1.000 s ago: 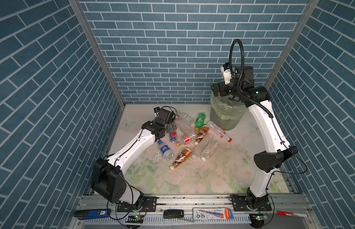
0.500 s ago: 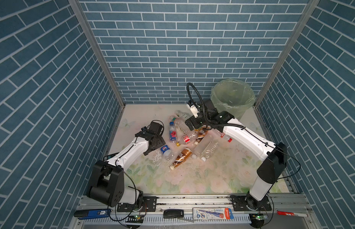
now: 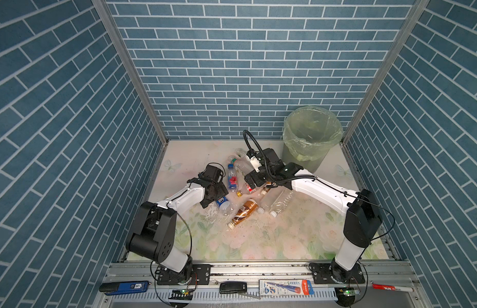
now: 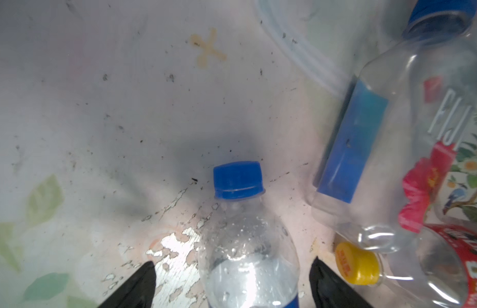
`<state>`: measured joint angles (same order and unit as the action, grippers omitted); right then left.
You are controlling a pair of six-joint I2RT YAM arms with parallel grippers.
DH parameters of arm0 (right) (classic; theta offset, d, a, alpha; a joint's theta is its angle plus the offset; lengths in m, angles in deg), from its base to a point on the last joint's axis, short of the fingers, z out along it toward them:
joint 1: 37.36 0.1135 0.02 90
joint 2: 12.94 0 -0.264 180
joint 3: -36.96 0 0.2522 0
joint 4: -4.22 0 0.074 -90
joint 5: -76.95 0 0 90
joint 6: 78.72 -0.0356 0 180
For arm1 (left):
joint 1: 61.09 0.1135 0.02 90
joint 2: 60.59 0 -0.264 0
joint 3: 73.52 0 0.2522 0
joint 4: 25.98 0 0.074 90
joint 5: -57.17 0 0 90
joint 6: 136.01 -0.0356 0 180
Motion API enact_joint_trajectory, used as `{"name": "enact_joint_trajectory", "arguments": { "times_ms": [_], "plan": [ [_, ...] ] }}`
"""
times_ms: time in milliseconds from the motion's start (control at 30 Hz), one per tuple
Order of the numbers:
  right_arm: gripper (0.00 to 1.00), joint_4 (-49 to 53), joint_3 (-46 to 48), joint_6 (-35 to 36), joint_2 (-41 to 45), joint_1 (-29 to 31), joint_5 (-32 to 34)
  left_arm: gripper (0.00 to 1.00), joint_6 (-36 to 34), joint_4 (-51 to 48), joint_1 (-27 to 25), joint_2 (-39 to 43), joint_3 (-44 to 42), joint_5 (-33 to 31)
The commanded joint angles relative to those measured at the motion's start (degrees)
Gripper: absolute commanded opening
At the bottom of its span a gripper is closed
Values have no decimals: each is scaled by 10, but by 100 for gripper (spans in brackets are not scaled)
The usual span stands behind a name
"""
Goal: Throw the plastic bottles in the bin
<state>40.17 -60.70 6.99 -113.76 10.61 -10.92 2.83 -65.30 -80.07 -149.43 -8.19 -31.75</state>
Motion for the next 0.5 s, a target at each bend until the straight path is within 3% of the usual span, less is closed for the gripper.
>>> {"name": "enact_joint_trajectory", "arguments": {
  "times_ms": [0,267,467],
  "plan": [
    [99,-24,24,-22,11,-1,-4,88,-3,43,3,-14,-18,21],
    [99,-47,57,-38,16,-1,-6,80,-5,81,2,-31,-29,31],
    [99,-54,68,-44,20,0,-10,68,-11,85,2,-33,-28,35]
  ]
}}
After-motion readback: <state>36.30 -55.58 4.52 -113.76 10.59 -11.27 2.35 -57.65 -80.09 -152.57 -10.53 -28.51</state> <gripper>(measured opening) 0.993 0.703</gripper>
